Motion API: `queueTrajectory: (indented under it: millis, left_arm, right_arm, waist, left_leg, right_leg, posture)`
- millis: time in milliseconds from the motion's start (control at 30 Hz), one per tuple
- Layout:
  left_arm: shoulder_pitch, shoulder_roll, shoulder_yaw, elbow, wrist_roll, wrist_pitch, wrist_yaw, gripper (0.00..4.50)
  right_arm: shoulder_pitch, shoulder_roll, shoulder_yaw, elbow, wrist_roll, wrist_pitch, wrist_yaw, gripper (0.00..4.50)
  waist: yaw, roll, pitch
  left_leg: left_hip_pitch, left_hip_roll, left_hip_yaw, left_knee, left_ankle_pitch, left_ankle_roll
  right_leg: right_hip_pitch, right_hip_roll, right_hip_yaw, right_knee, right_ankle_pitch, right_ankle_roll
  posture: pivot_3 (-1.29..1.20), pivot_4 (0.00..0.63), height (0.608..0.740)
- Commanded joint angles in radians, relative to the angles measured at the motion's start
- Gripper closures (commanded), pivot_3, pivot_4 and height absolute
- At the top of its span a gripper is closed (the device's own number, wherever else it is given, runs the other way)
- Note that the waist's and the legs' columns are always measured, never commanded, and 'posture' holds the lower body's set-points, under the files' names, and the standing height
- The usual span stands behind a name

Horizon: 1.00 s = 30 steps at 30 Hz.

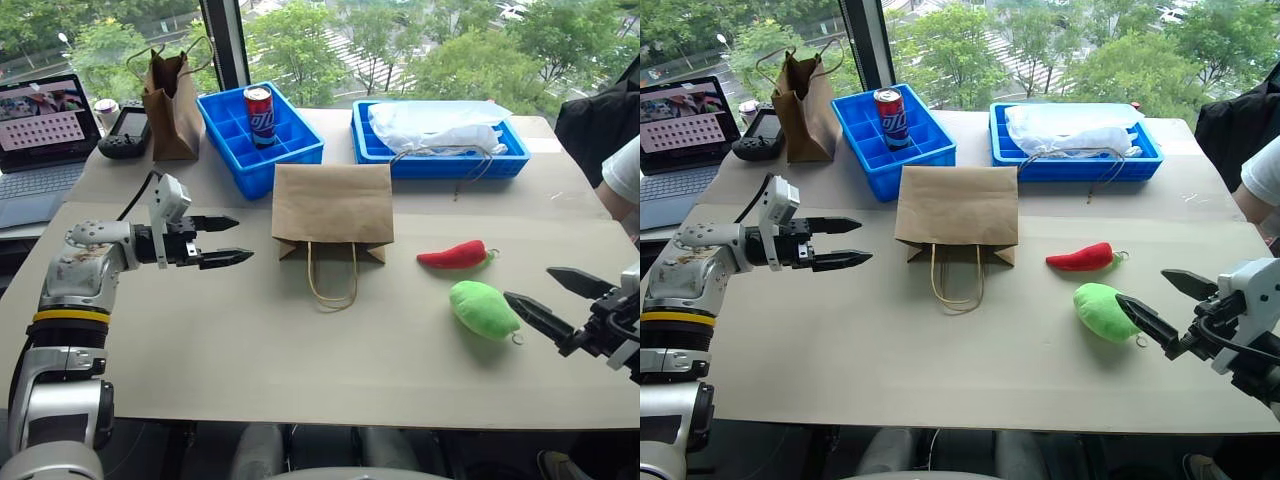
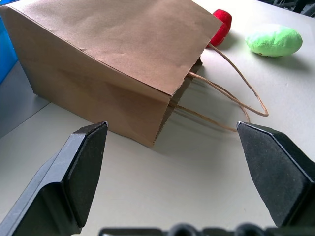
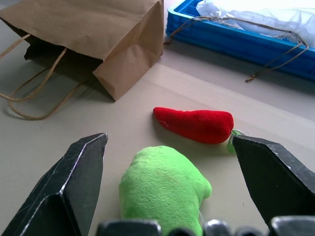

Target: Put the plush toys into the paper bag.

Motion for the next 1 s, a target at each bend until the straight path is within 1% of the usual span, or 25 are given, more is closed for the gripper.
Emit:
queueTrajectory:
  millis: [33, 100, 200, 300, 367, 433, 500, 533, 633, 667, 767, 833, 900, 1000]
  left_arm:
    - [-0.029, 0.046, 0.009, -0.057, -0.043, 0.037, -0.080, 0.00]
    - [-0.110, 0.061, -0.002, -0.091, -0.106, 0.117, -0.165, 0.00]
    - [-0.197, 0.065, -0.073, -0.105, -0.069, 0.085, -0.251, 0.00]
    - [-0.252, 0.075, -0.185, -0.088, -0.037, -0.009, -0.292, 0.00]
    - [-0.285, 0.071, -0.254, -0.073, -0.041, -0.058, -0.293, 0.00]
    - [-0.316, 0.067, -0.332, -0.048, -0.026, -0.149, -0.293, 0.00]
    - [-0.352, 0.058, -0.440, -0.002, 0.022, -0.322, -0.293, 0.00]
    - [-0.383, 0.036, -0.479, 0.043, 0.051, -0.412, -0.293, 0.00]
    - [-0.471, -0.038, -0.551, 0.167, 0.081, -0.604, -0.293, 0.00]
    - [-0.495, -0.065, -0.571, 0.218, 0.101, -0.698, -0.293, 0.00]
    - [-0.550, -0.188, -0.566, 0.416, 0.195, -1.046, -0.293, 0.00]
    - [-0.570, -0.223, -0.589, 0.509, 0.227, -1.193, -0.293, 0.00]
    - [-0.587, -0.237, -0.615, 0.578, 0.258, -1.306, -0.293, 0.00]
    - [-0.621, -0.261, -0.620, 0.676, 0.303, -1.427, -0.293, 0.00]
  right_arm:
    - [-0.003, -0.025, -0.024, -0.050, 0.034, 0.003, 0.018, 0.02]
    - [0.004, -0.082, -0.036, -0.135, 0.102, 0.058, 0.049, 0.02]
    - [-0.018, -0.163, -0.036, -0.236, 0.214, 0.140, 0.038, 0.02]
    - [-0.031, -0.221, -0.043, -0.313, 0.305, 0.198, -0.003, 0.02]
    - [-0.029, -0.231, -0.053, -0.347, 0.352, 0.220, -0.042, 0.02]
    - [-0.025, -0.234, -0.054, -0.379, 0.383, 0.233, -0.085, 0.02]
    - [-0.012, -0.234, -0.038, -0.413, 0.416, 0.259, -0.149, 0.02]
    - [0.002, -0.237, -0.023, -0.433, 0.416, 0.275, -0.173, 0.02]
    - [0.032, -0.246, 0.014, -0.467, 0.406, 0.305, -0.235, 0.02]
    - [0.021, -0.242, 0.031, -0.470, 0.411, 0.299, -0.266, 0.02]
    - [-0.031, -0.226, 0.104, -0.463, 0.459, 0.305, -0.397, 0.02]
    - [-0.033, -0.224, 0.133, -0.474, 0.495, 0.303, -0.455, 0.02]
    - [-0.019, -0.234, 0.136, -0.480, 0.516, 0.294, -0.492, 0.02]
    - [0.013, -0.246, 0.115, -0.480, 0.530, 0.279, -0.532, 0.02]
  waist:
    - [0.000, 0.000, 0.000]
    - [-0.002, 0.000, 0.000]
    - [0.002, 0.000, 0.000]
    - [0.003, 0.000, 0.000]
    - [0.002, 0.000, 0.000]
    - [0.002, 0.000, 0.000]
    - [0.003, -0.001, 0.001]
    - [0.003, -0.001, 0.001]
    - [0.011, -0.001, 0.001]
    - [0.010, -0.001, 0.001]
    - [0.003, -0.001, 0.001]
    - [0.000, -0.001, 0.001]
    - [-0.005, -0.001, 0.001]
    - [-0.006, -0.001, 0.001]
  left_leg:
    - [0.000, 0.000, 0.000, 0.000, 0.000, 0.000]
    - [-0.001, 0.000, 0.000, 0.000, 0.000, 0.000]
    - [-0.001, 0.000, 0.000, 0.001, 0.000, 0.000]
    - [0.003, -0.002, -0.001, 0.001, 0.000, 0.001]
    - [0.005, -0.002, -0.001, 0.001, -0.001, 0.002]
    - [0.004, -0.001, -0.001, 0.001, -0.001, 0.002]
    - [0.003, -0.001, -0.002, 0.001, -0.001, 0.002]
    - [0.003, -0.001, -0.002, 0.001, -0.001, 0.002]
    - [0.002, -0.002, -0.004, 0.002, -0.001, 0.002]
    - [0.001, -0.003, -0.004, 0.002, -0.001, 0.003]
    - [0.000, -0.003, -0.005, 0.002, -0.001, 0.003]
    - [-0.001, -0.003, -0.004, 0.002, -0.001, 0.004]
    - [-0.002, -0.003, -0.004, 0.002, -0.002, 0.005]
    - [-0.006, -0.002, -0.005, 0.002, -0.002, 0.006]
  right_leg:
    - [0.000, 0.000, 0.000, 0.000, 0.000, 0.000]
    - [-0.001, 0.000, 0.000, 0.000, 0.000, 0.000]
    - [-0.001, 0.000, 0.000, 0.001, 0.000, 0.000]
    - [0.004, 0.000, 0.000, -0.001, 0.000, 0.000]
    - [0.008, 0.000, 0.000, -0.002, -0.001, 0.001]
    - [0.008, 0.000, 0.000, -0.003, -0.001, 0.001]
    - [0.008, 0.000, 0.000, -0.003, -0.001, 0.001]
    - [0.008, 0.000, 0.000, -0.004, -0.001, 0.001]
    - [0.009, 0.000, 0.000, -0.005, -0.001, 0.001]
    - [0.009, 0.000, 0.000, -0.007, -0.001, 0.001]
    - [0.010, 0.000, 0.001, -0.011, 0.000, 0.003]
    - [0.010, 0.000, 0.002, -0.012, 0.001, 0.004]
    - [0.009, 0.000, 0.003, -0.013, 0.001, 0.004]
    - [0.005, 0.001, 0.002, -0.012, 0.001, 0.004]
  posture:
    - [0.00, 0.150, 0.724]
    - [0.00, 0.150, 0.724]
    - [0.00, 0.150, 0.724]
    - [0.00, 0.150, 0.724]
    - [0.00, 0.150, 0.724]
    - [0.00, 0.150, 0.724]
    - [0.00, 0.150, 0.724]
    - [0.00, 0.150, 0.724]
    - [0.00, 0.150, 0.724]
    - [0.00, 0.150, 0.724]
    - [0.00, 0.150, 0.724]
    - [0.00, 0.150, 0.724]
    - [0.00, 0.150, 0.724]
    - [0.00, 0.150, 0.724]
